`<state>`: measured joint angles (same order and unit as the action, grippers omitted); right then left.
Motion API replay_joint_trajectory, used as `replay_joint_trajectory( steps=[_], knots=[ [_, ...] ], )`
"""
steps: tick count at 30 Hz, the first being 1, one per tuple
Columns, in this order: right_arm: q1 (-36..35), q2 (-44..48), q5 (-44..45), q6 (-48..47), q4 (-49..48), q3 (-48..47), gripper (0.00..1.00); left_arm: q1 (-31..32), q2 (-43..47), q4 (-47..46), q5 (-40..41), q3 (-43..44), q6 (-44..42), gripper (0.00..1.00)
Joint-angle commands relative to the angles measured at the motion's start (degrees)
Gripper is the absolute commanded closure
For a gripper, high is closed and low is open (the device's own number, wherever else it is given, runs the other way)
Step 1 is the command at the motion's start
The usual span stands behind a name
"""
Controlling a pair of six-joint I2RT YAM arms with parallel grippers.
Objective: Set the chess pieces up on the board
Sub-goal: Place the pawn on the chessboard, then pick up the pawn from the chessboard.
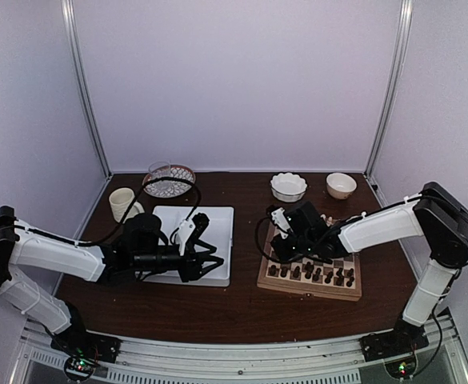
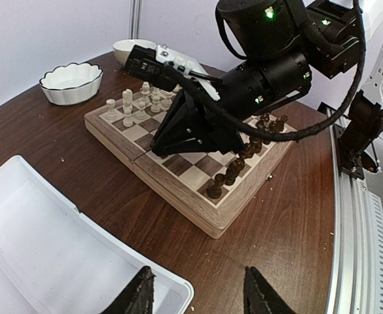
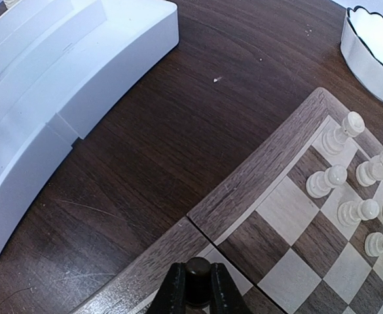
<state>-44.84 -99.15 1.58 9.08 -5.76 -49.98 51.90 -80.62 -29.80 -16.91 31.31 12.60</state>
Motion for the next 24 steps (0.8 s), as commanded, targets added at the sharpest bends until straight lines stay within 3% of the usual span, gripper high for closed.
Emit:
replay_joint_trajectory(
  steps=[1,8,24],
  knots=[
    [0.46,-0.35,1.32,0.28,1.28,-1.31,0.84,-0.09,0.2,-0.7,-0.34,1.56,0.5,0.54],
    [0.54,0.09,0.71,0.4,1.1,-1.17,0.75,-0.09,-0.33,-0.18,-0.36,2.09,0.5,0.54],
    [0.56,-1.13,1.52,0.41,7.26,-4.2,0.78,-0.05,-0.15,0.44,-0.42,2.26,0.46,0.53]
  ],
)
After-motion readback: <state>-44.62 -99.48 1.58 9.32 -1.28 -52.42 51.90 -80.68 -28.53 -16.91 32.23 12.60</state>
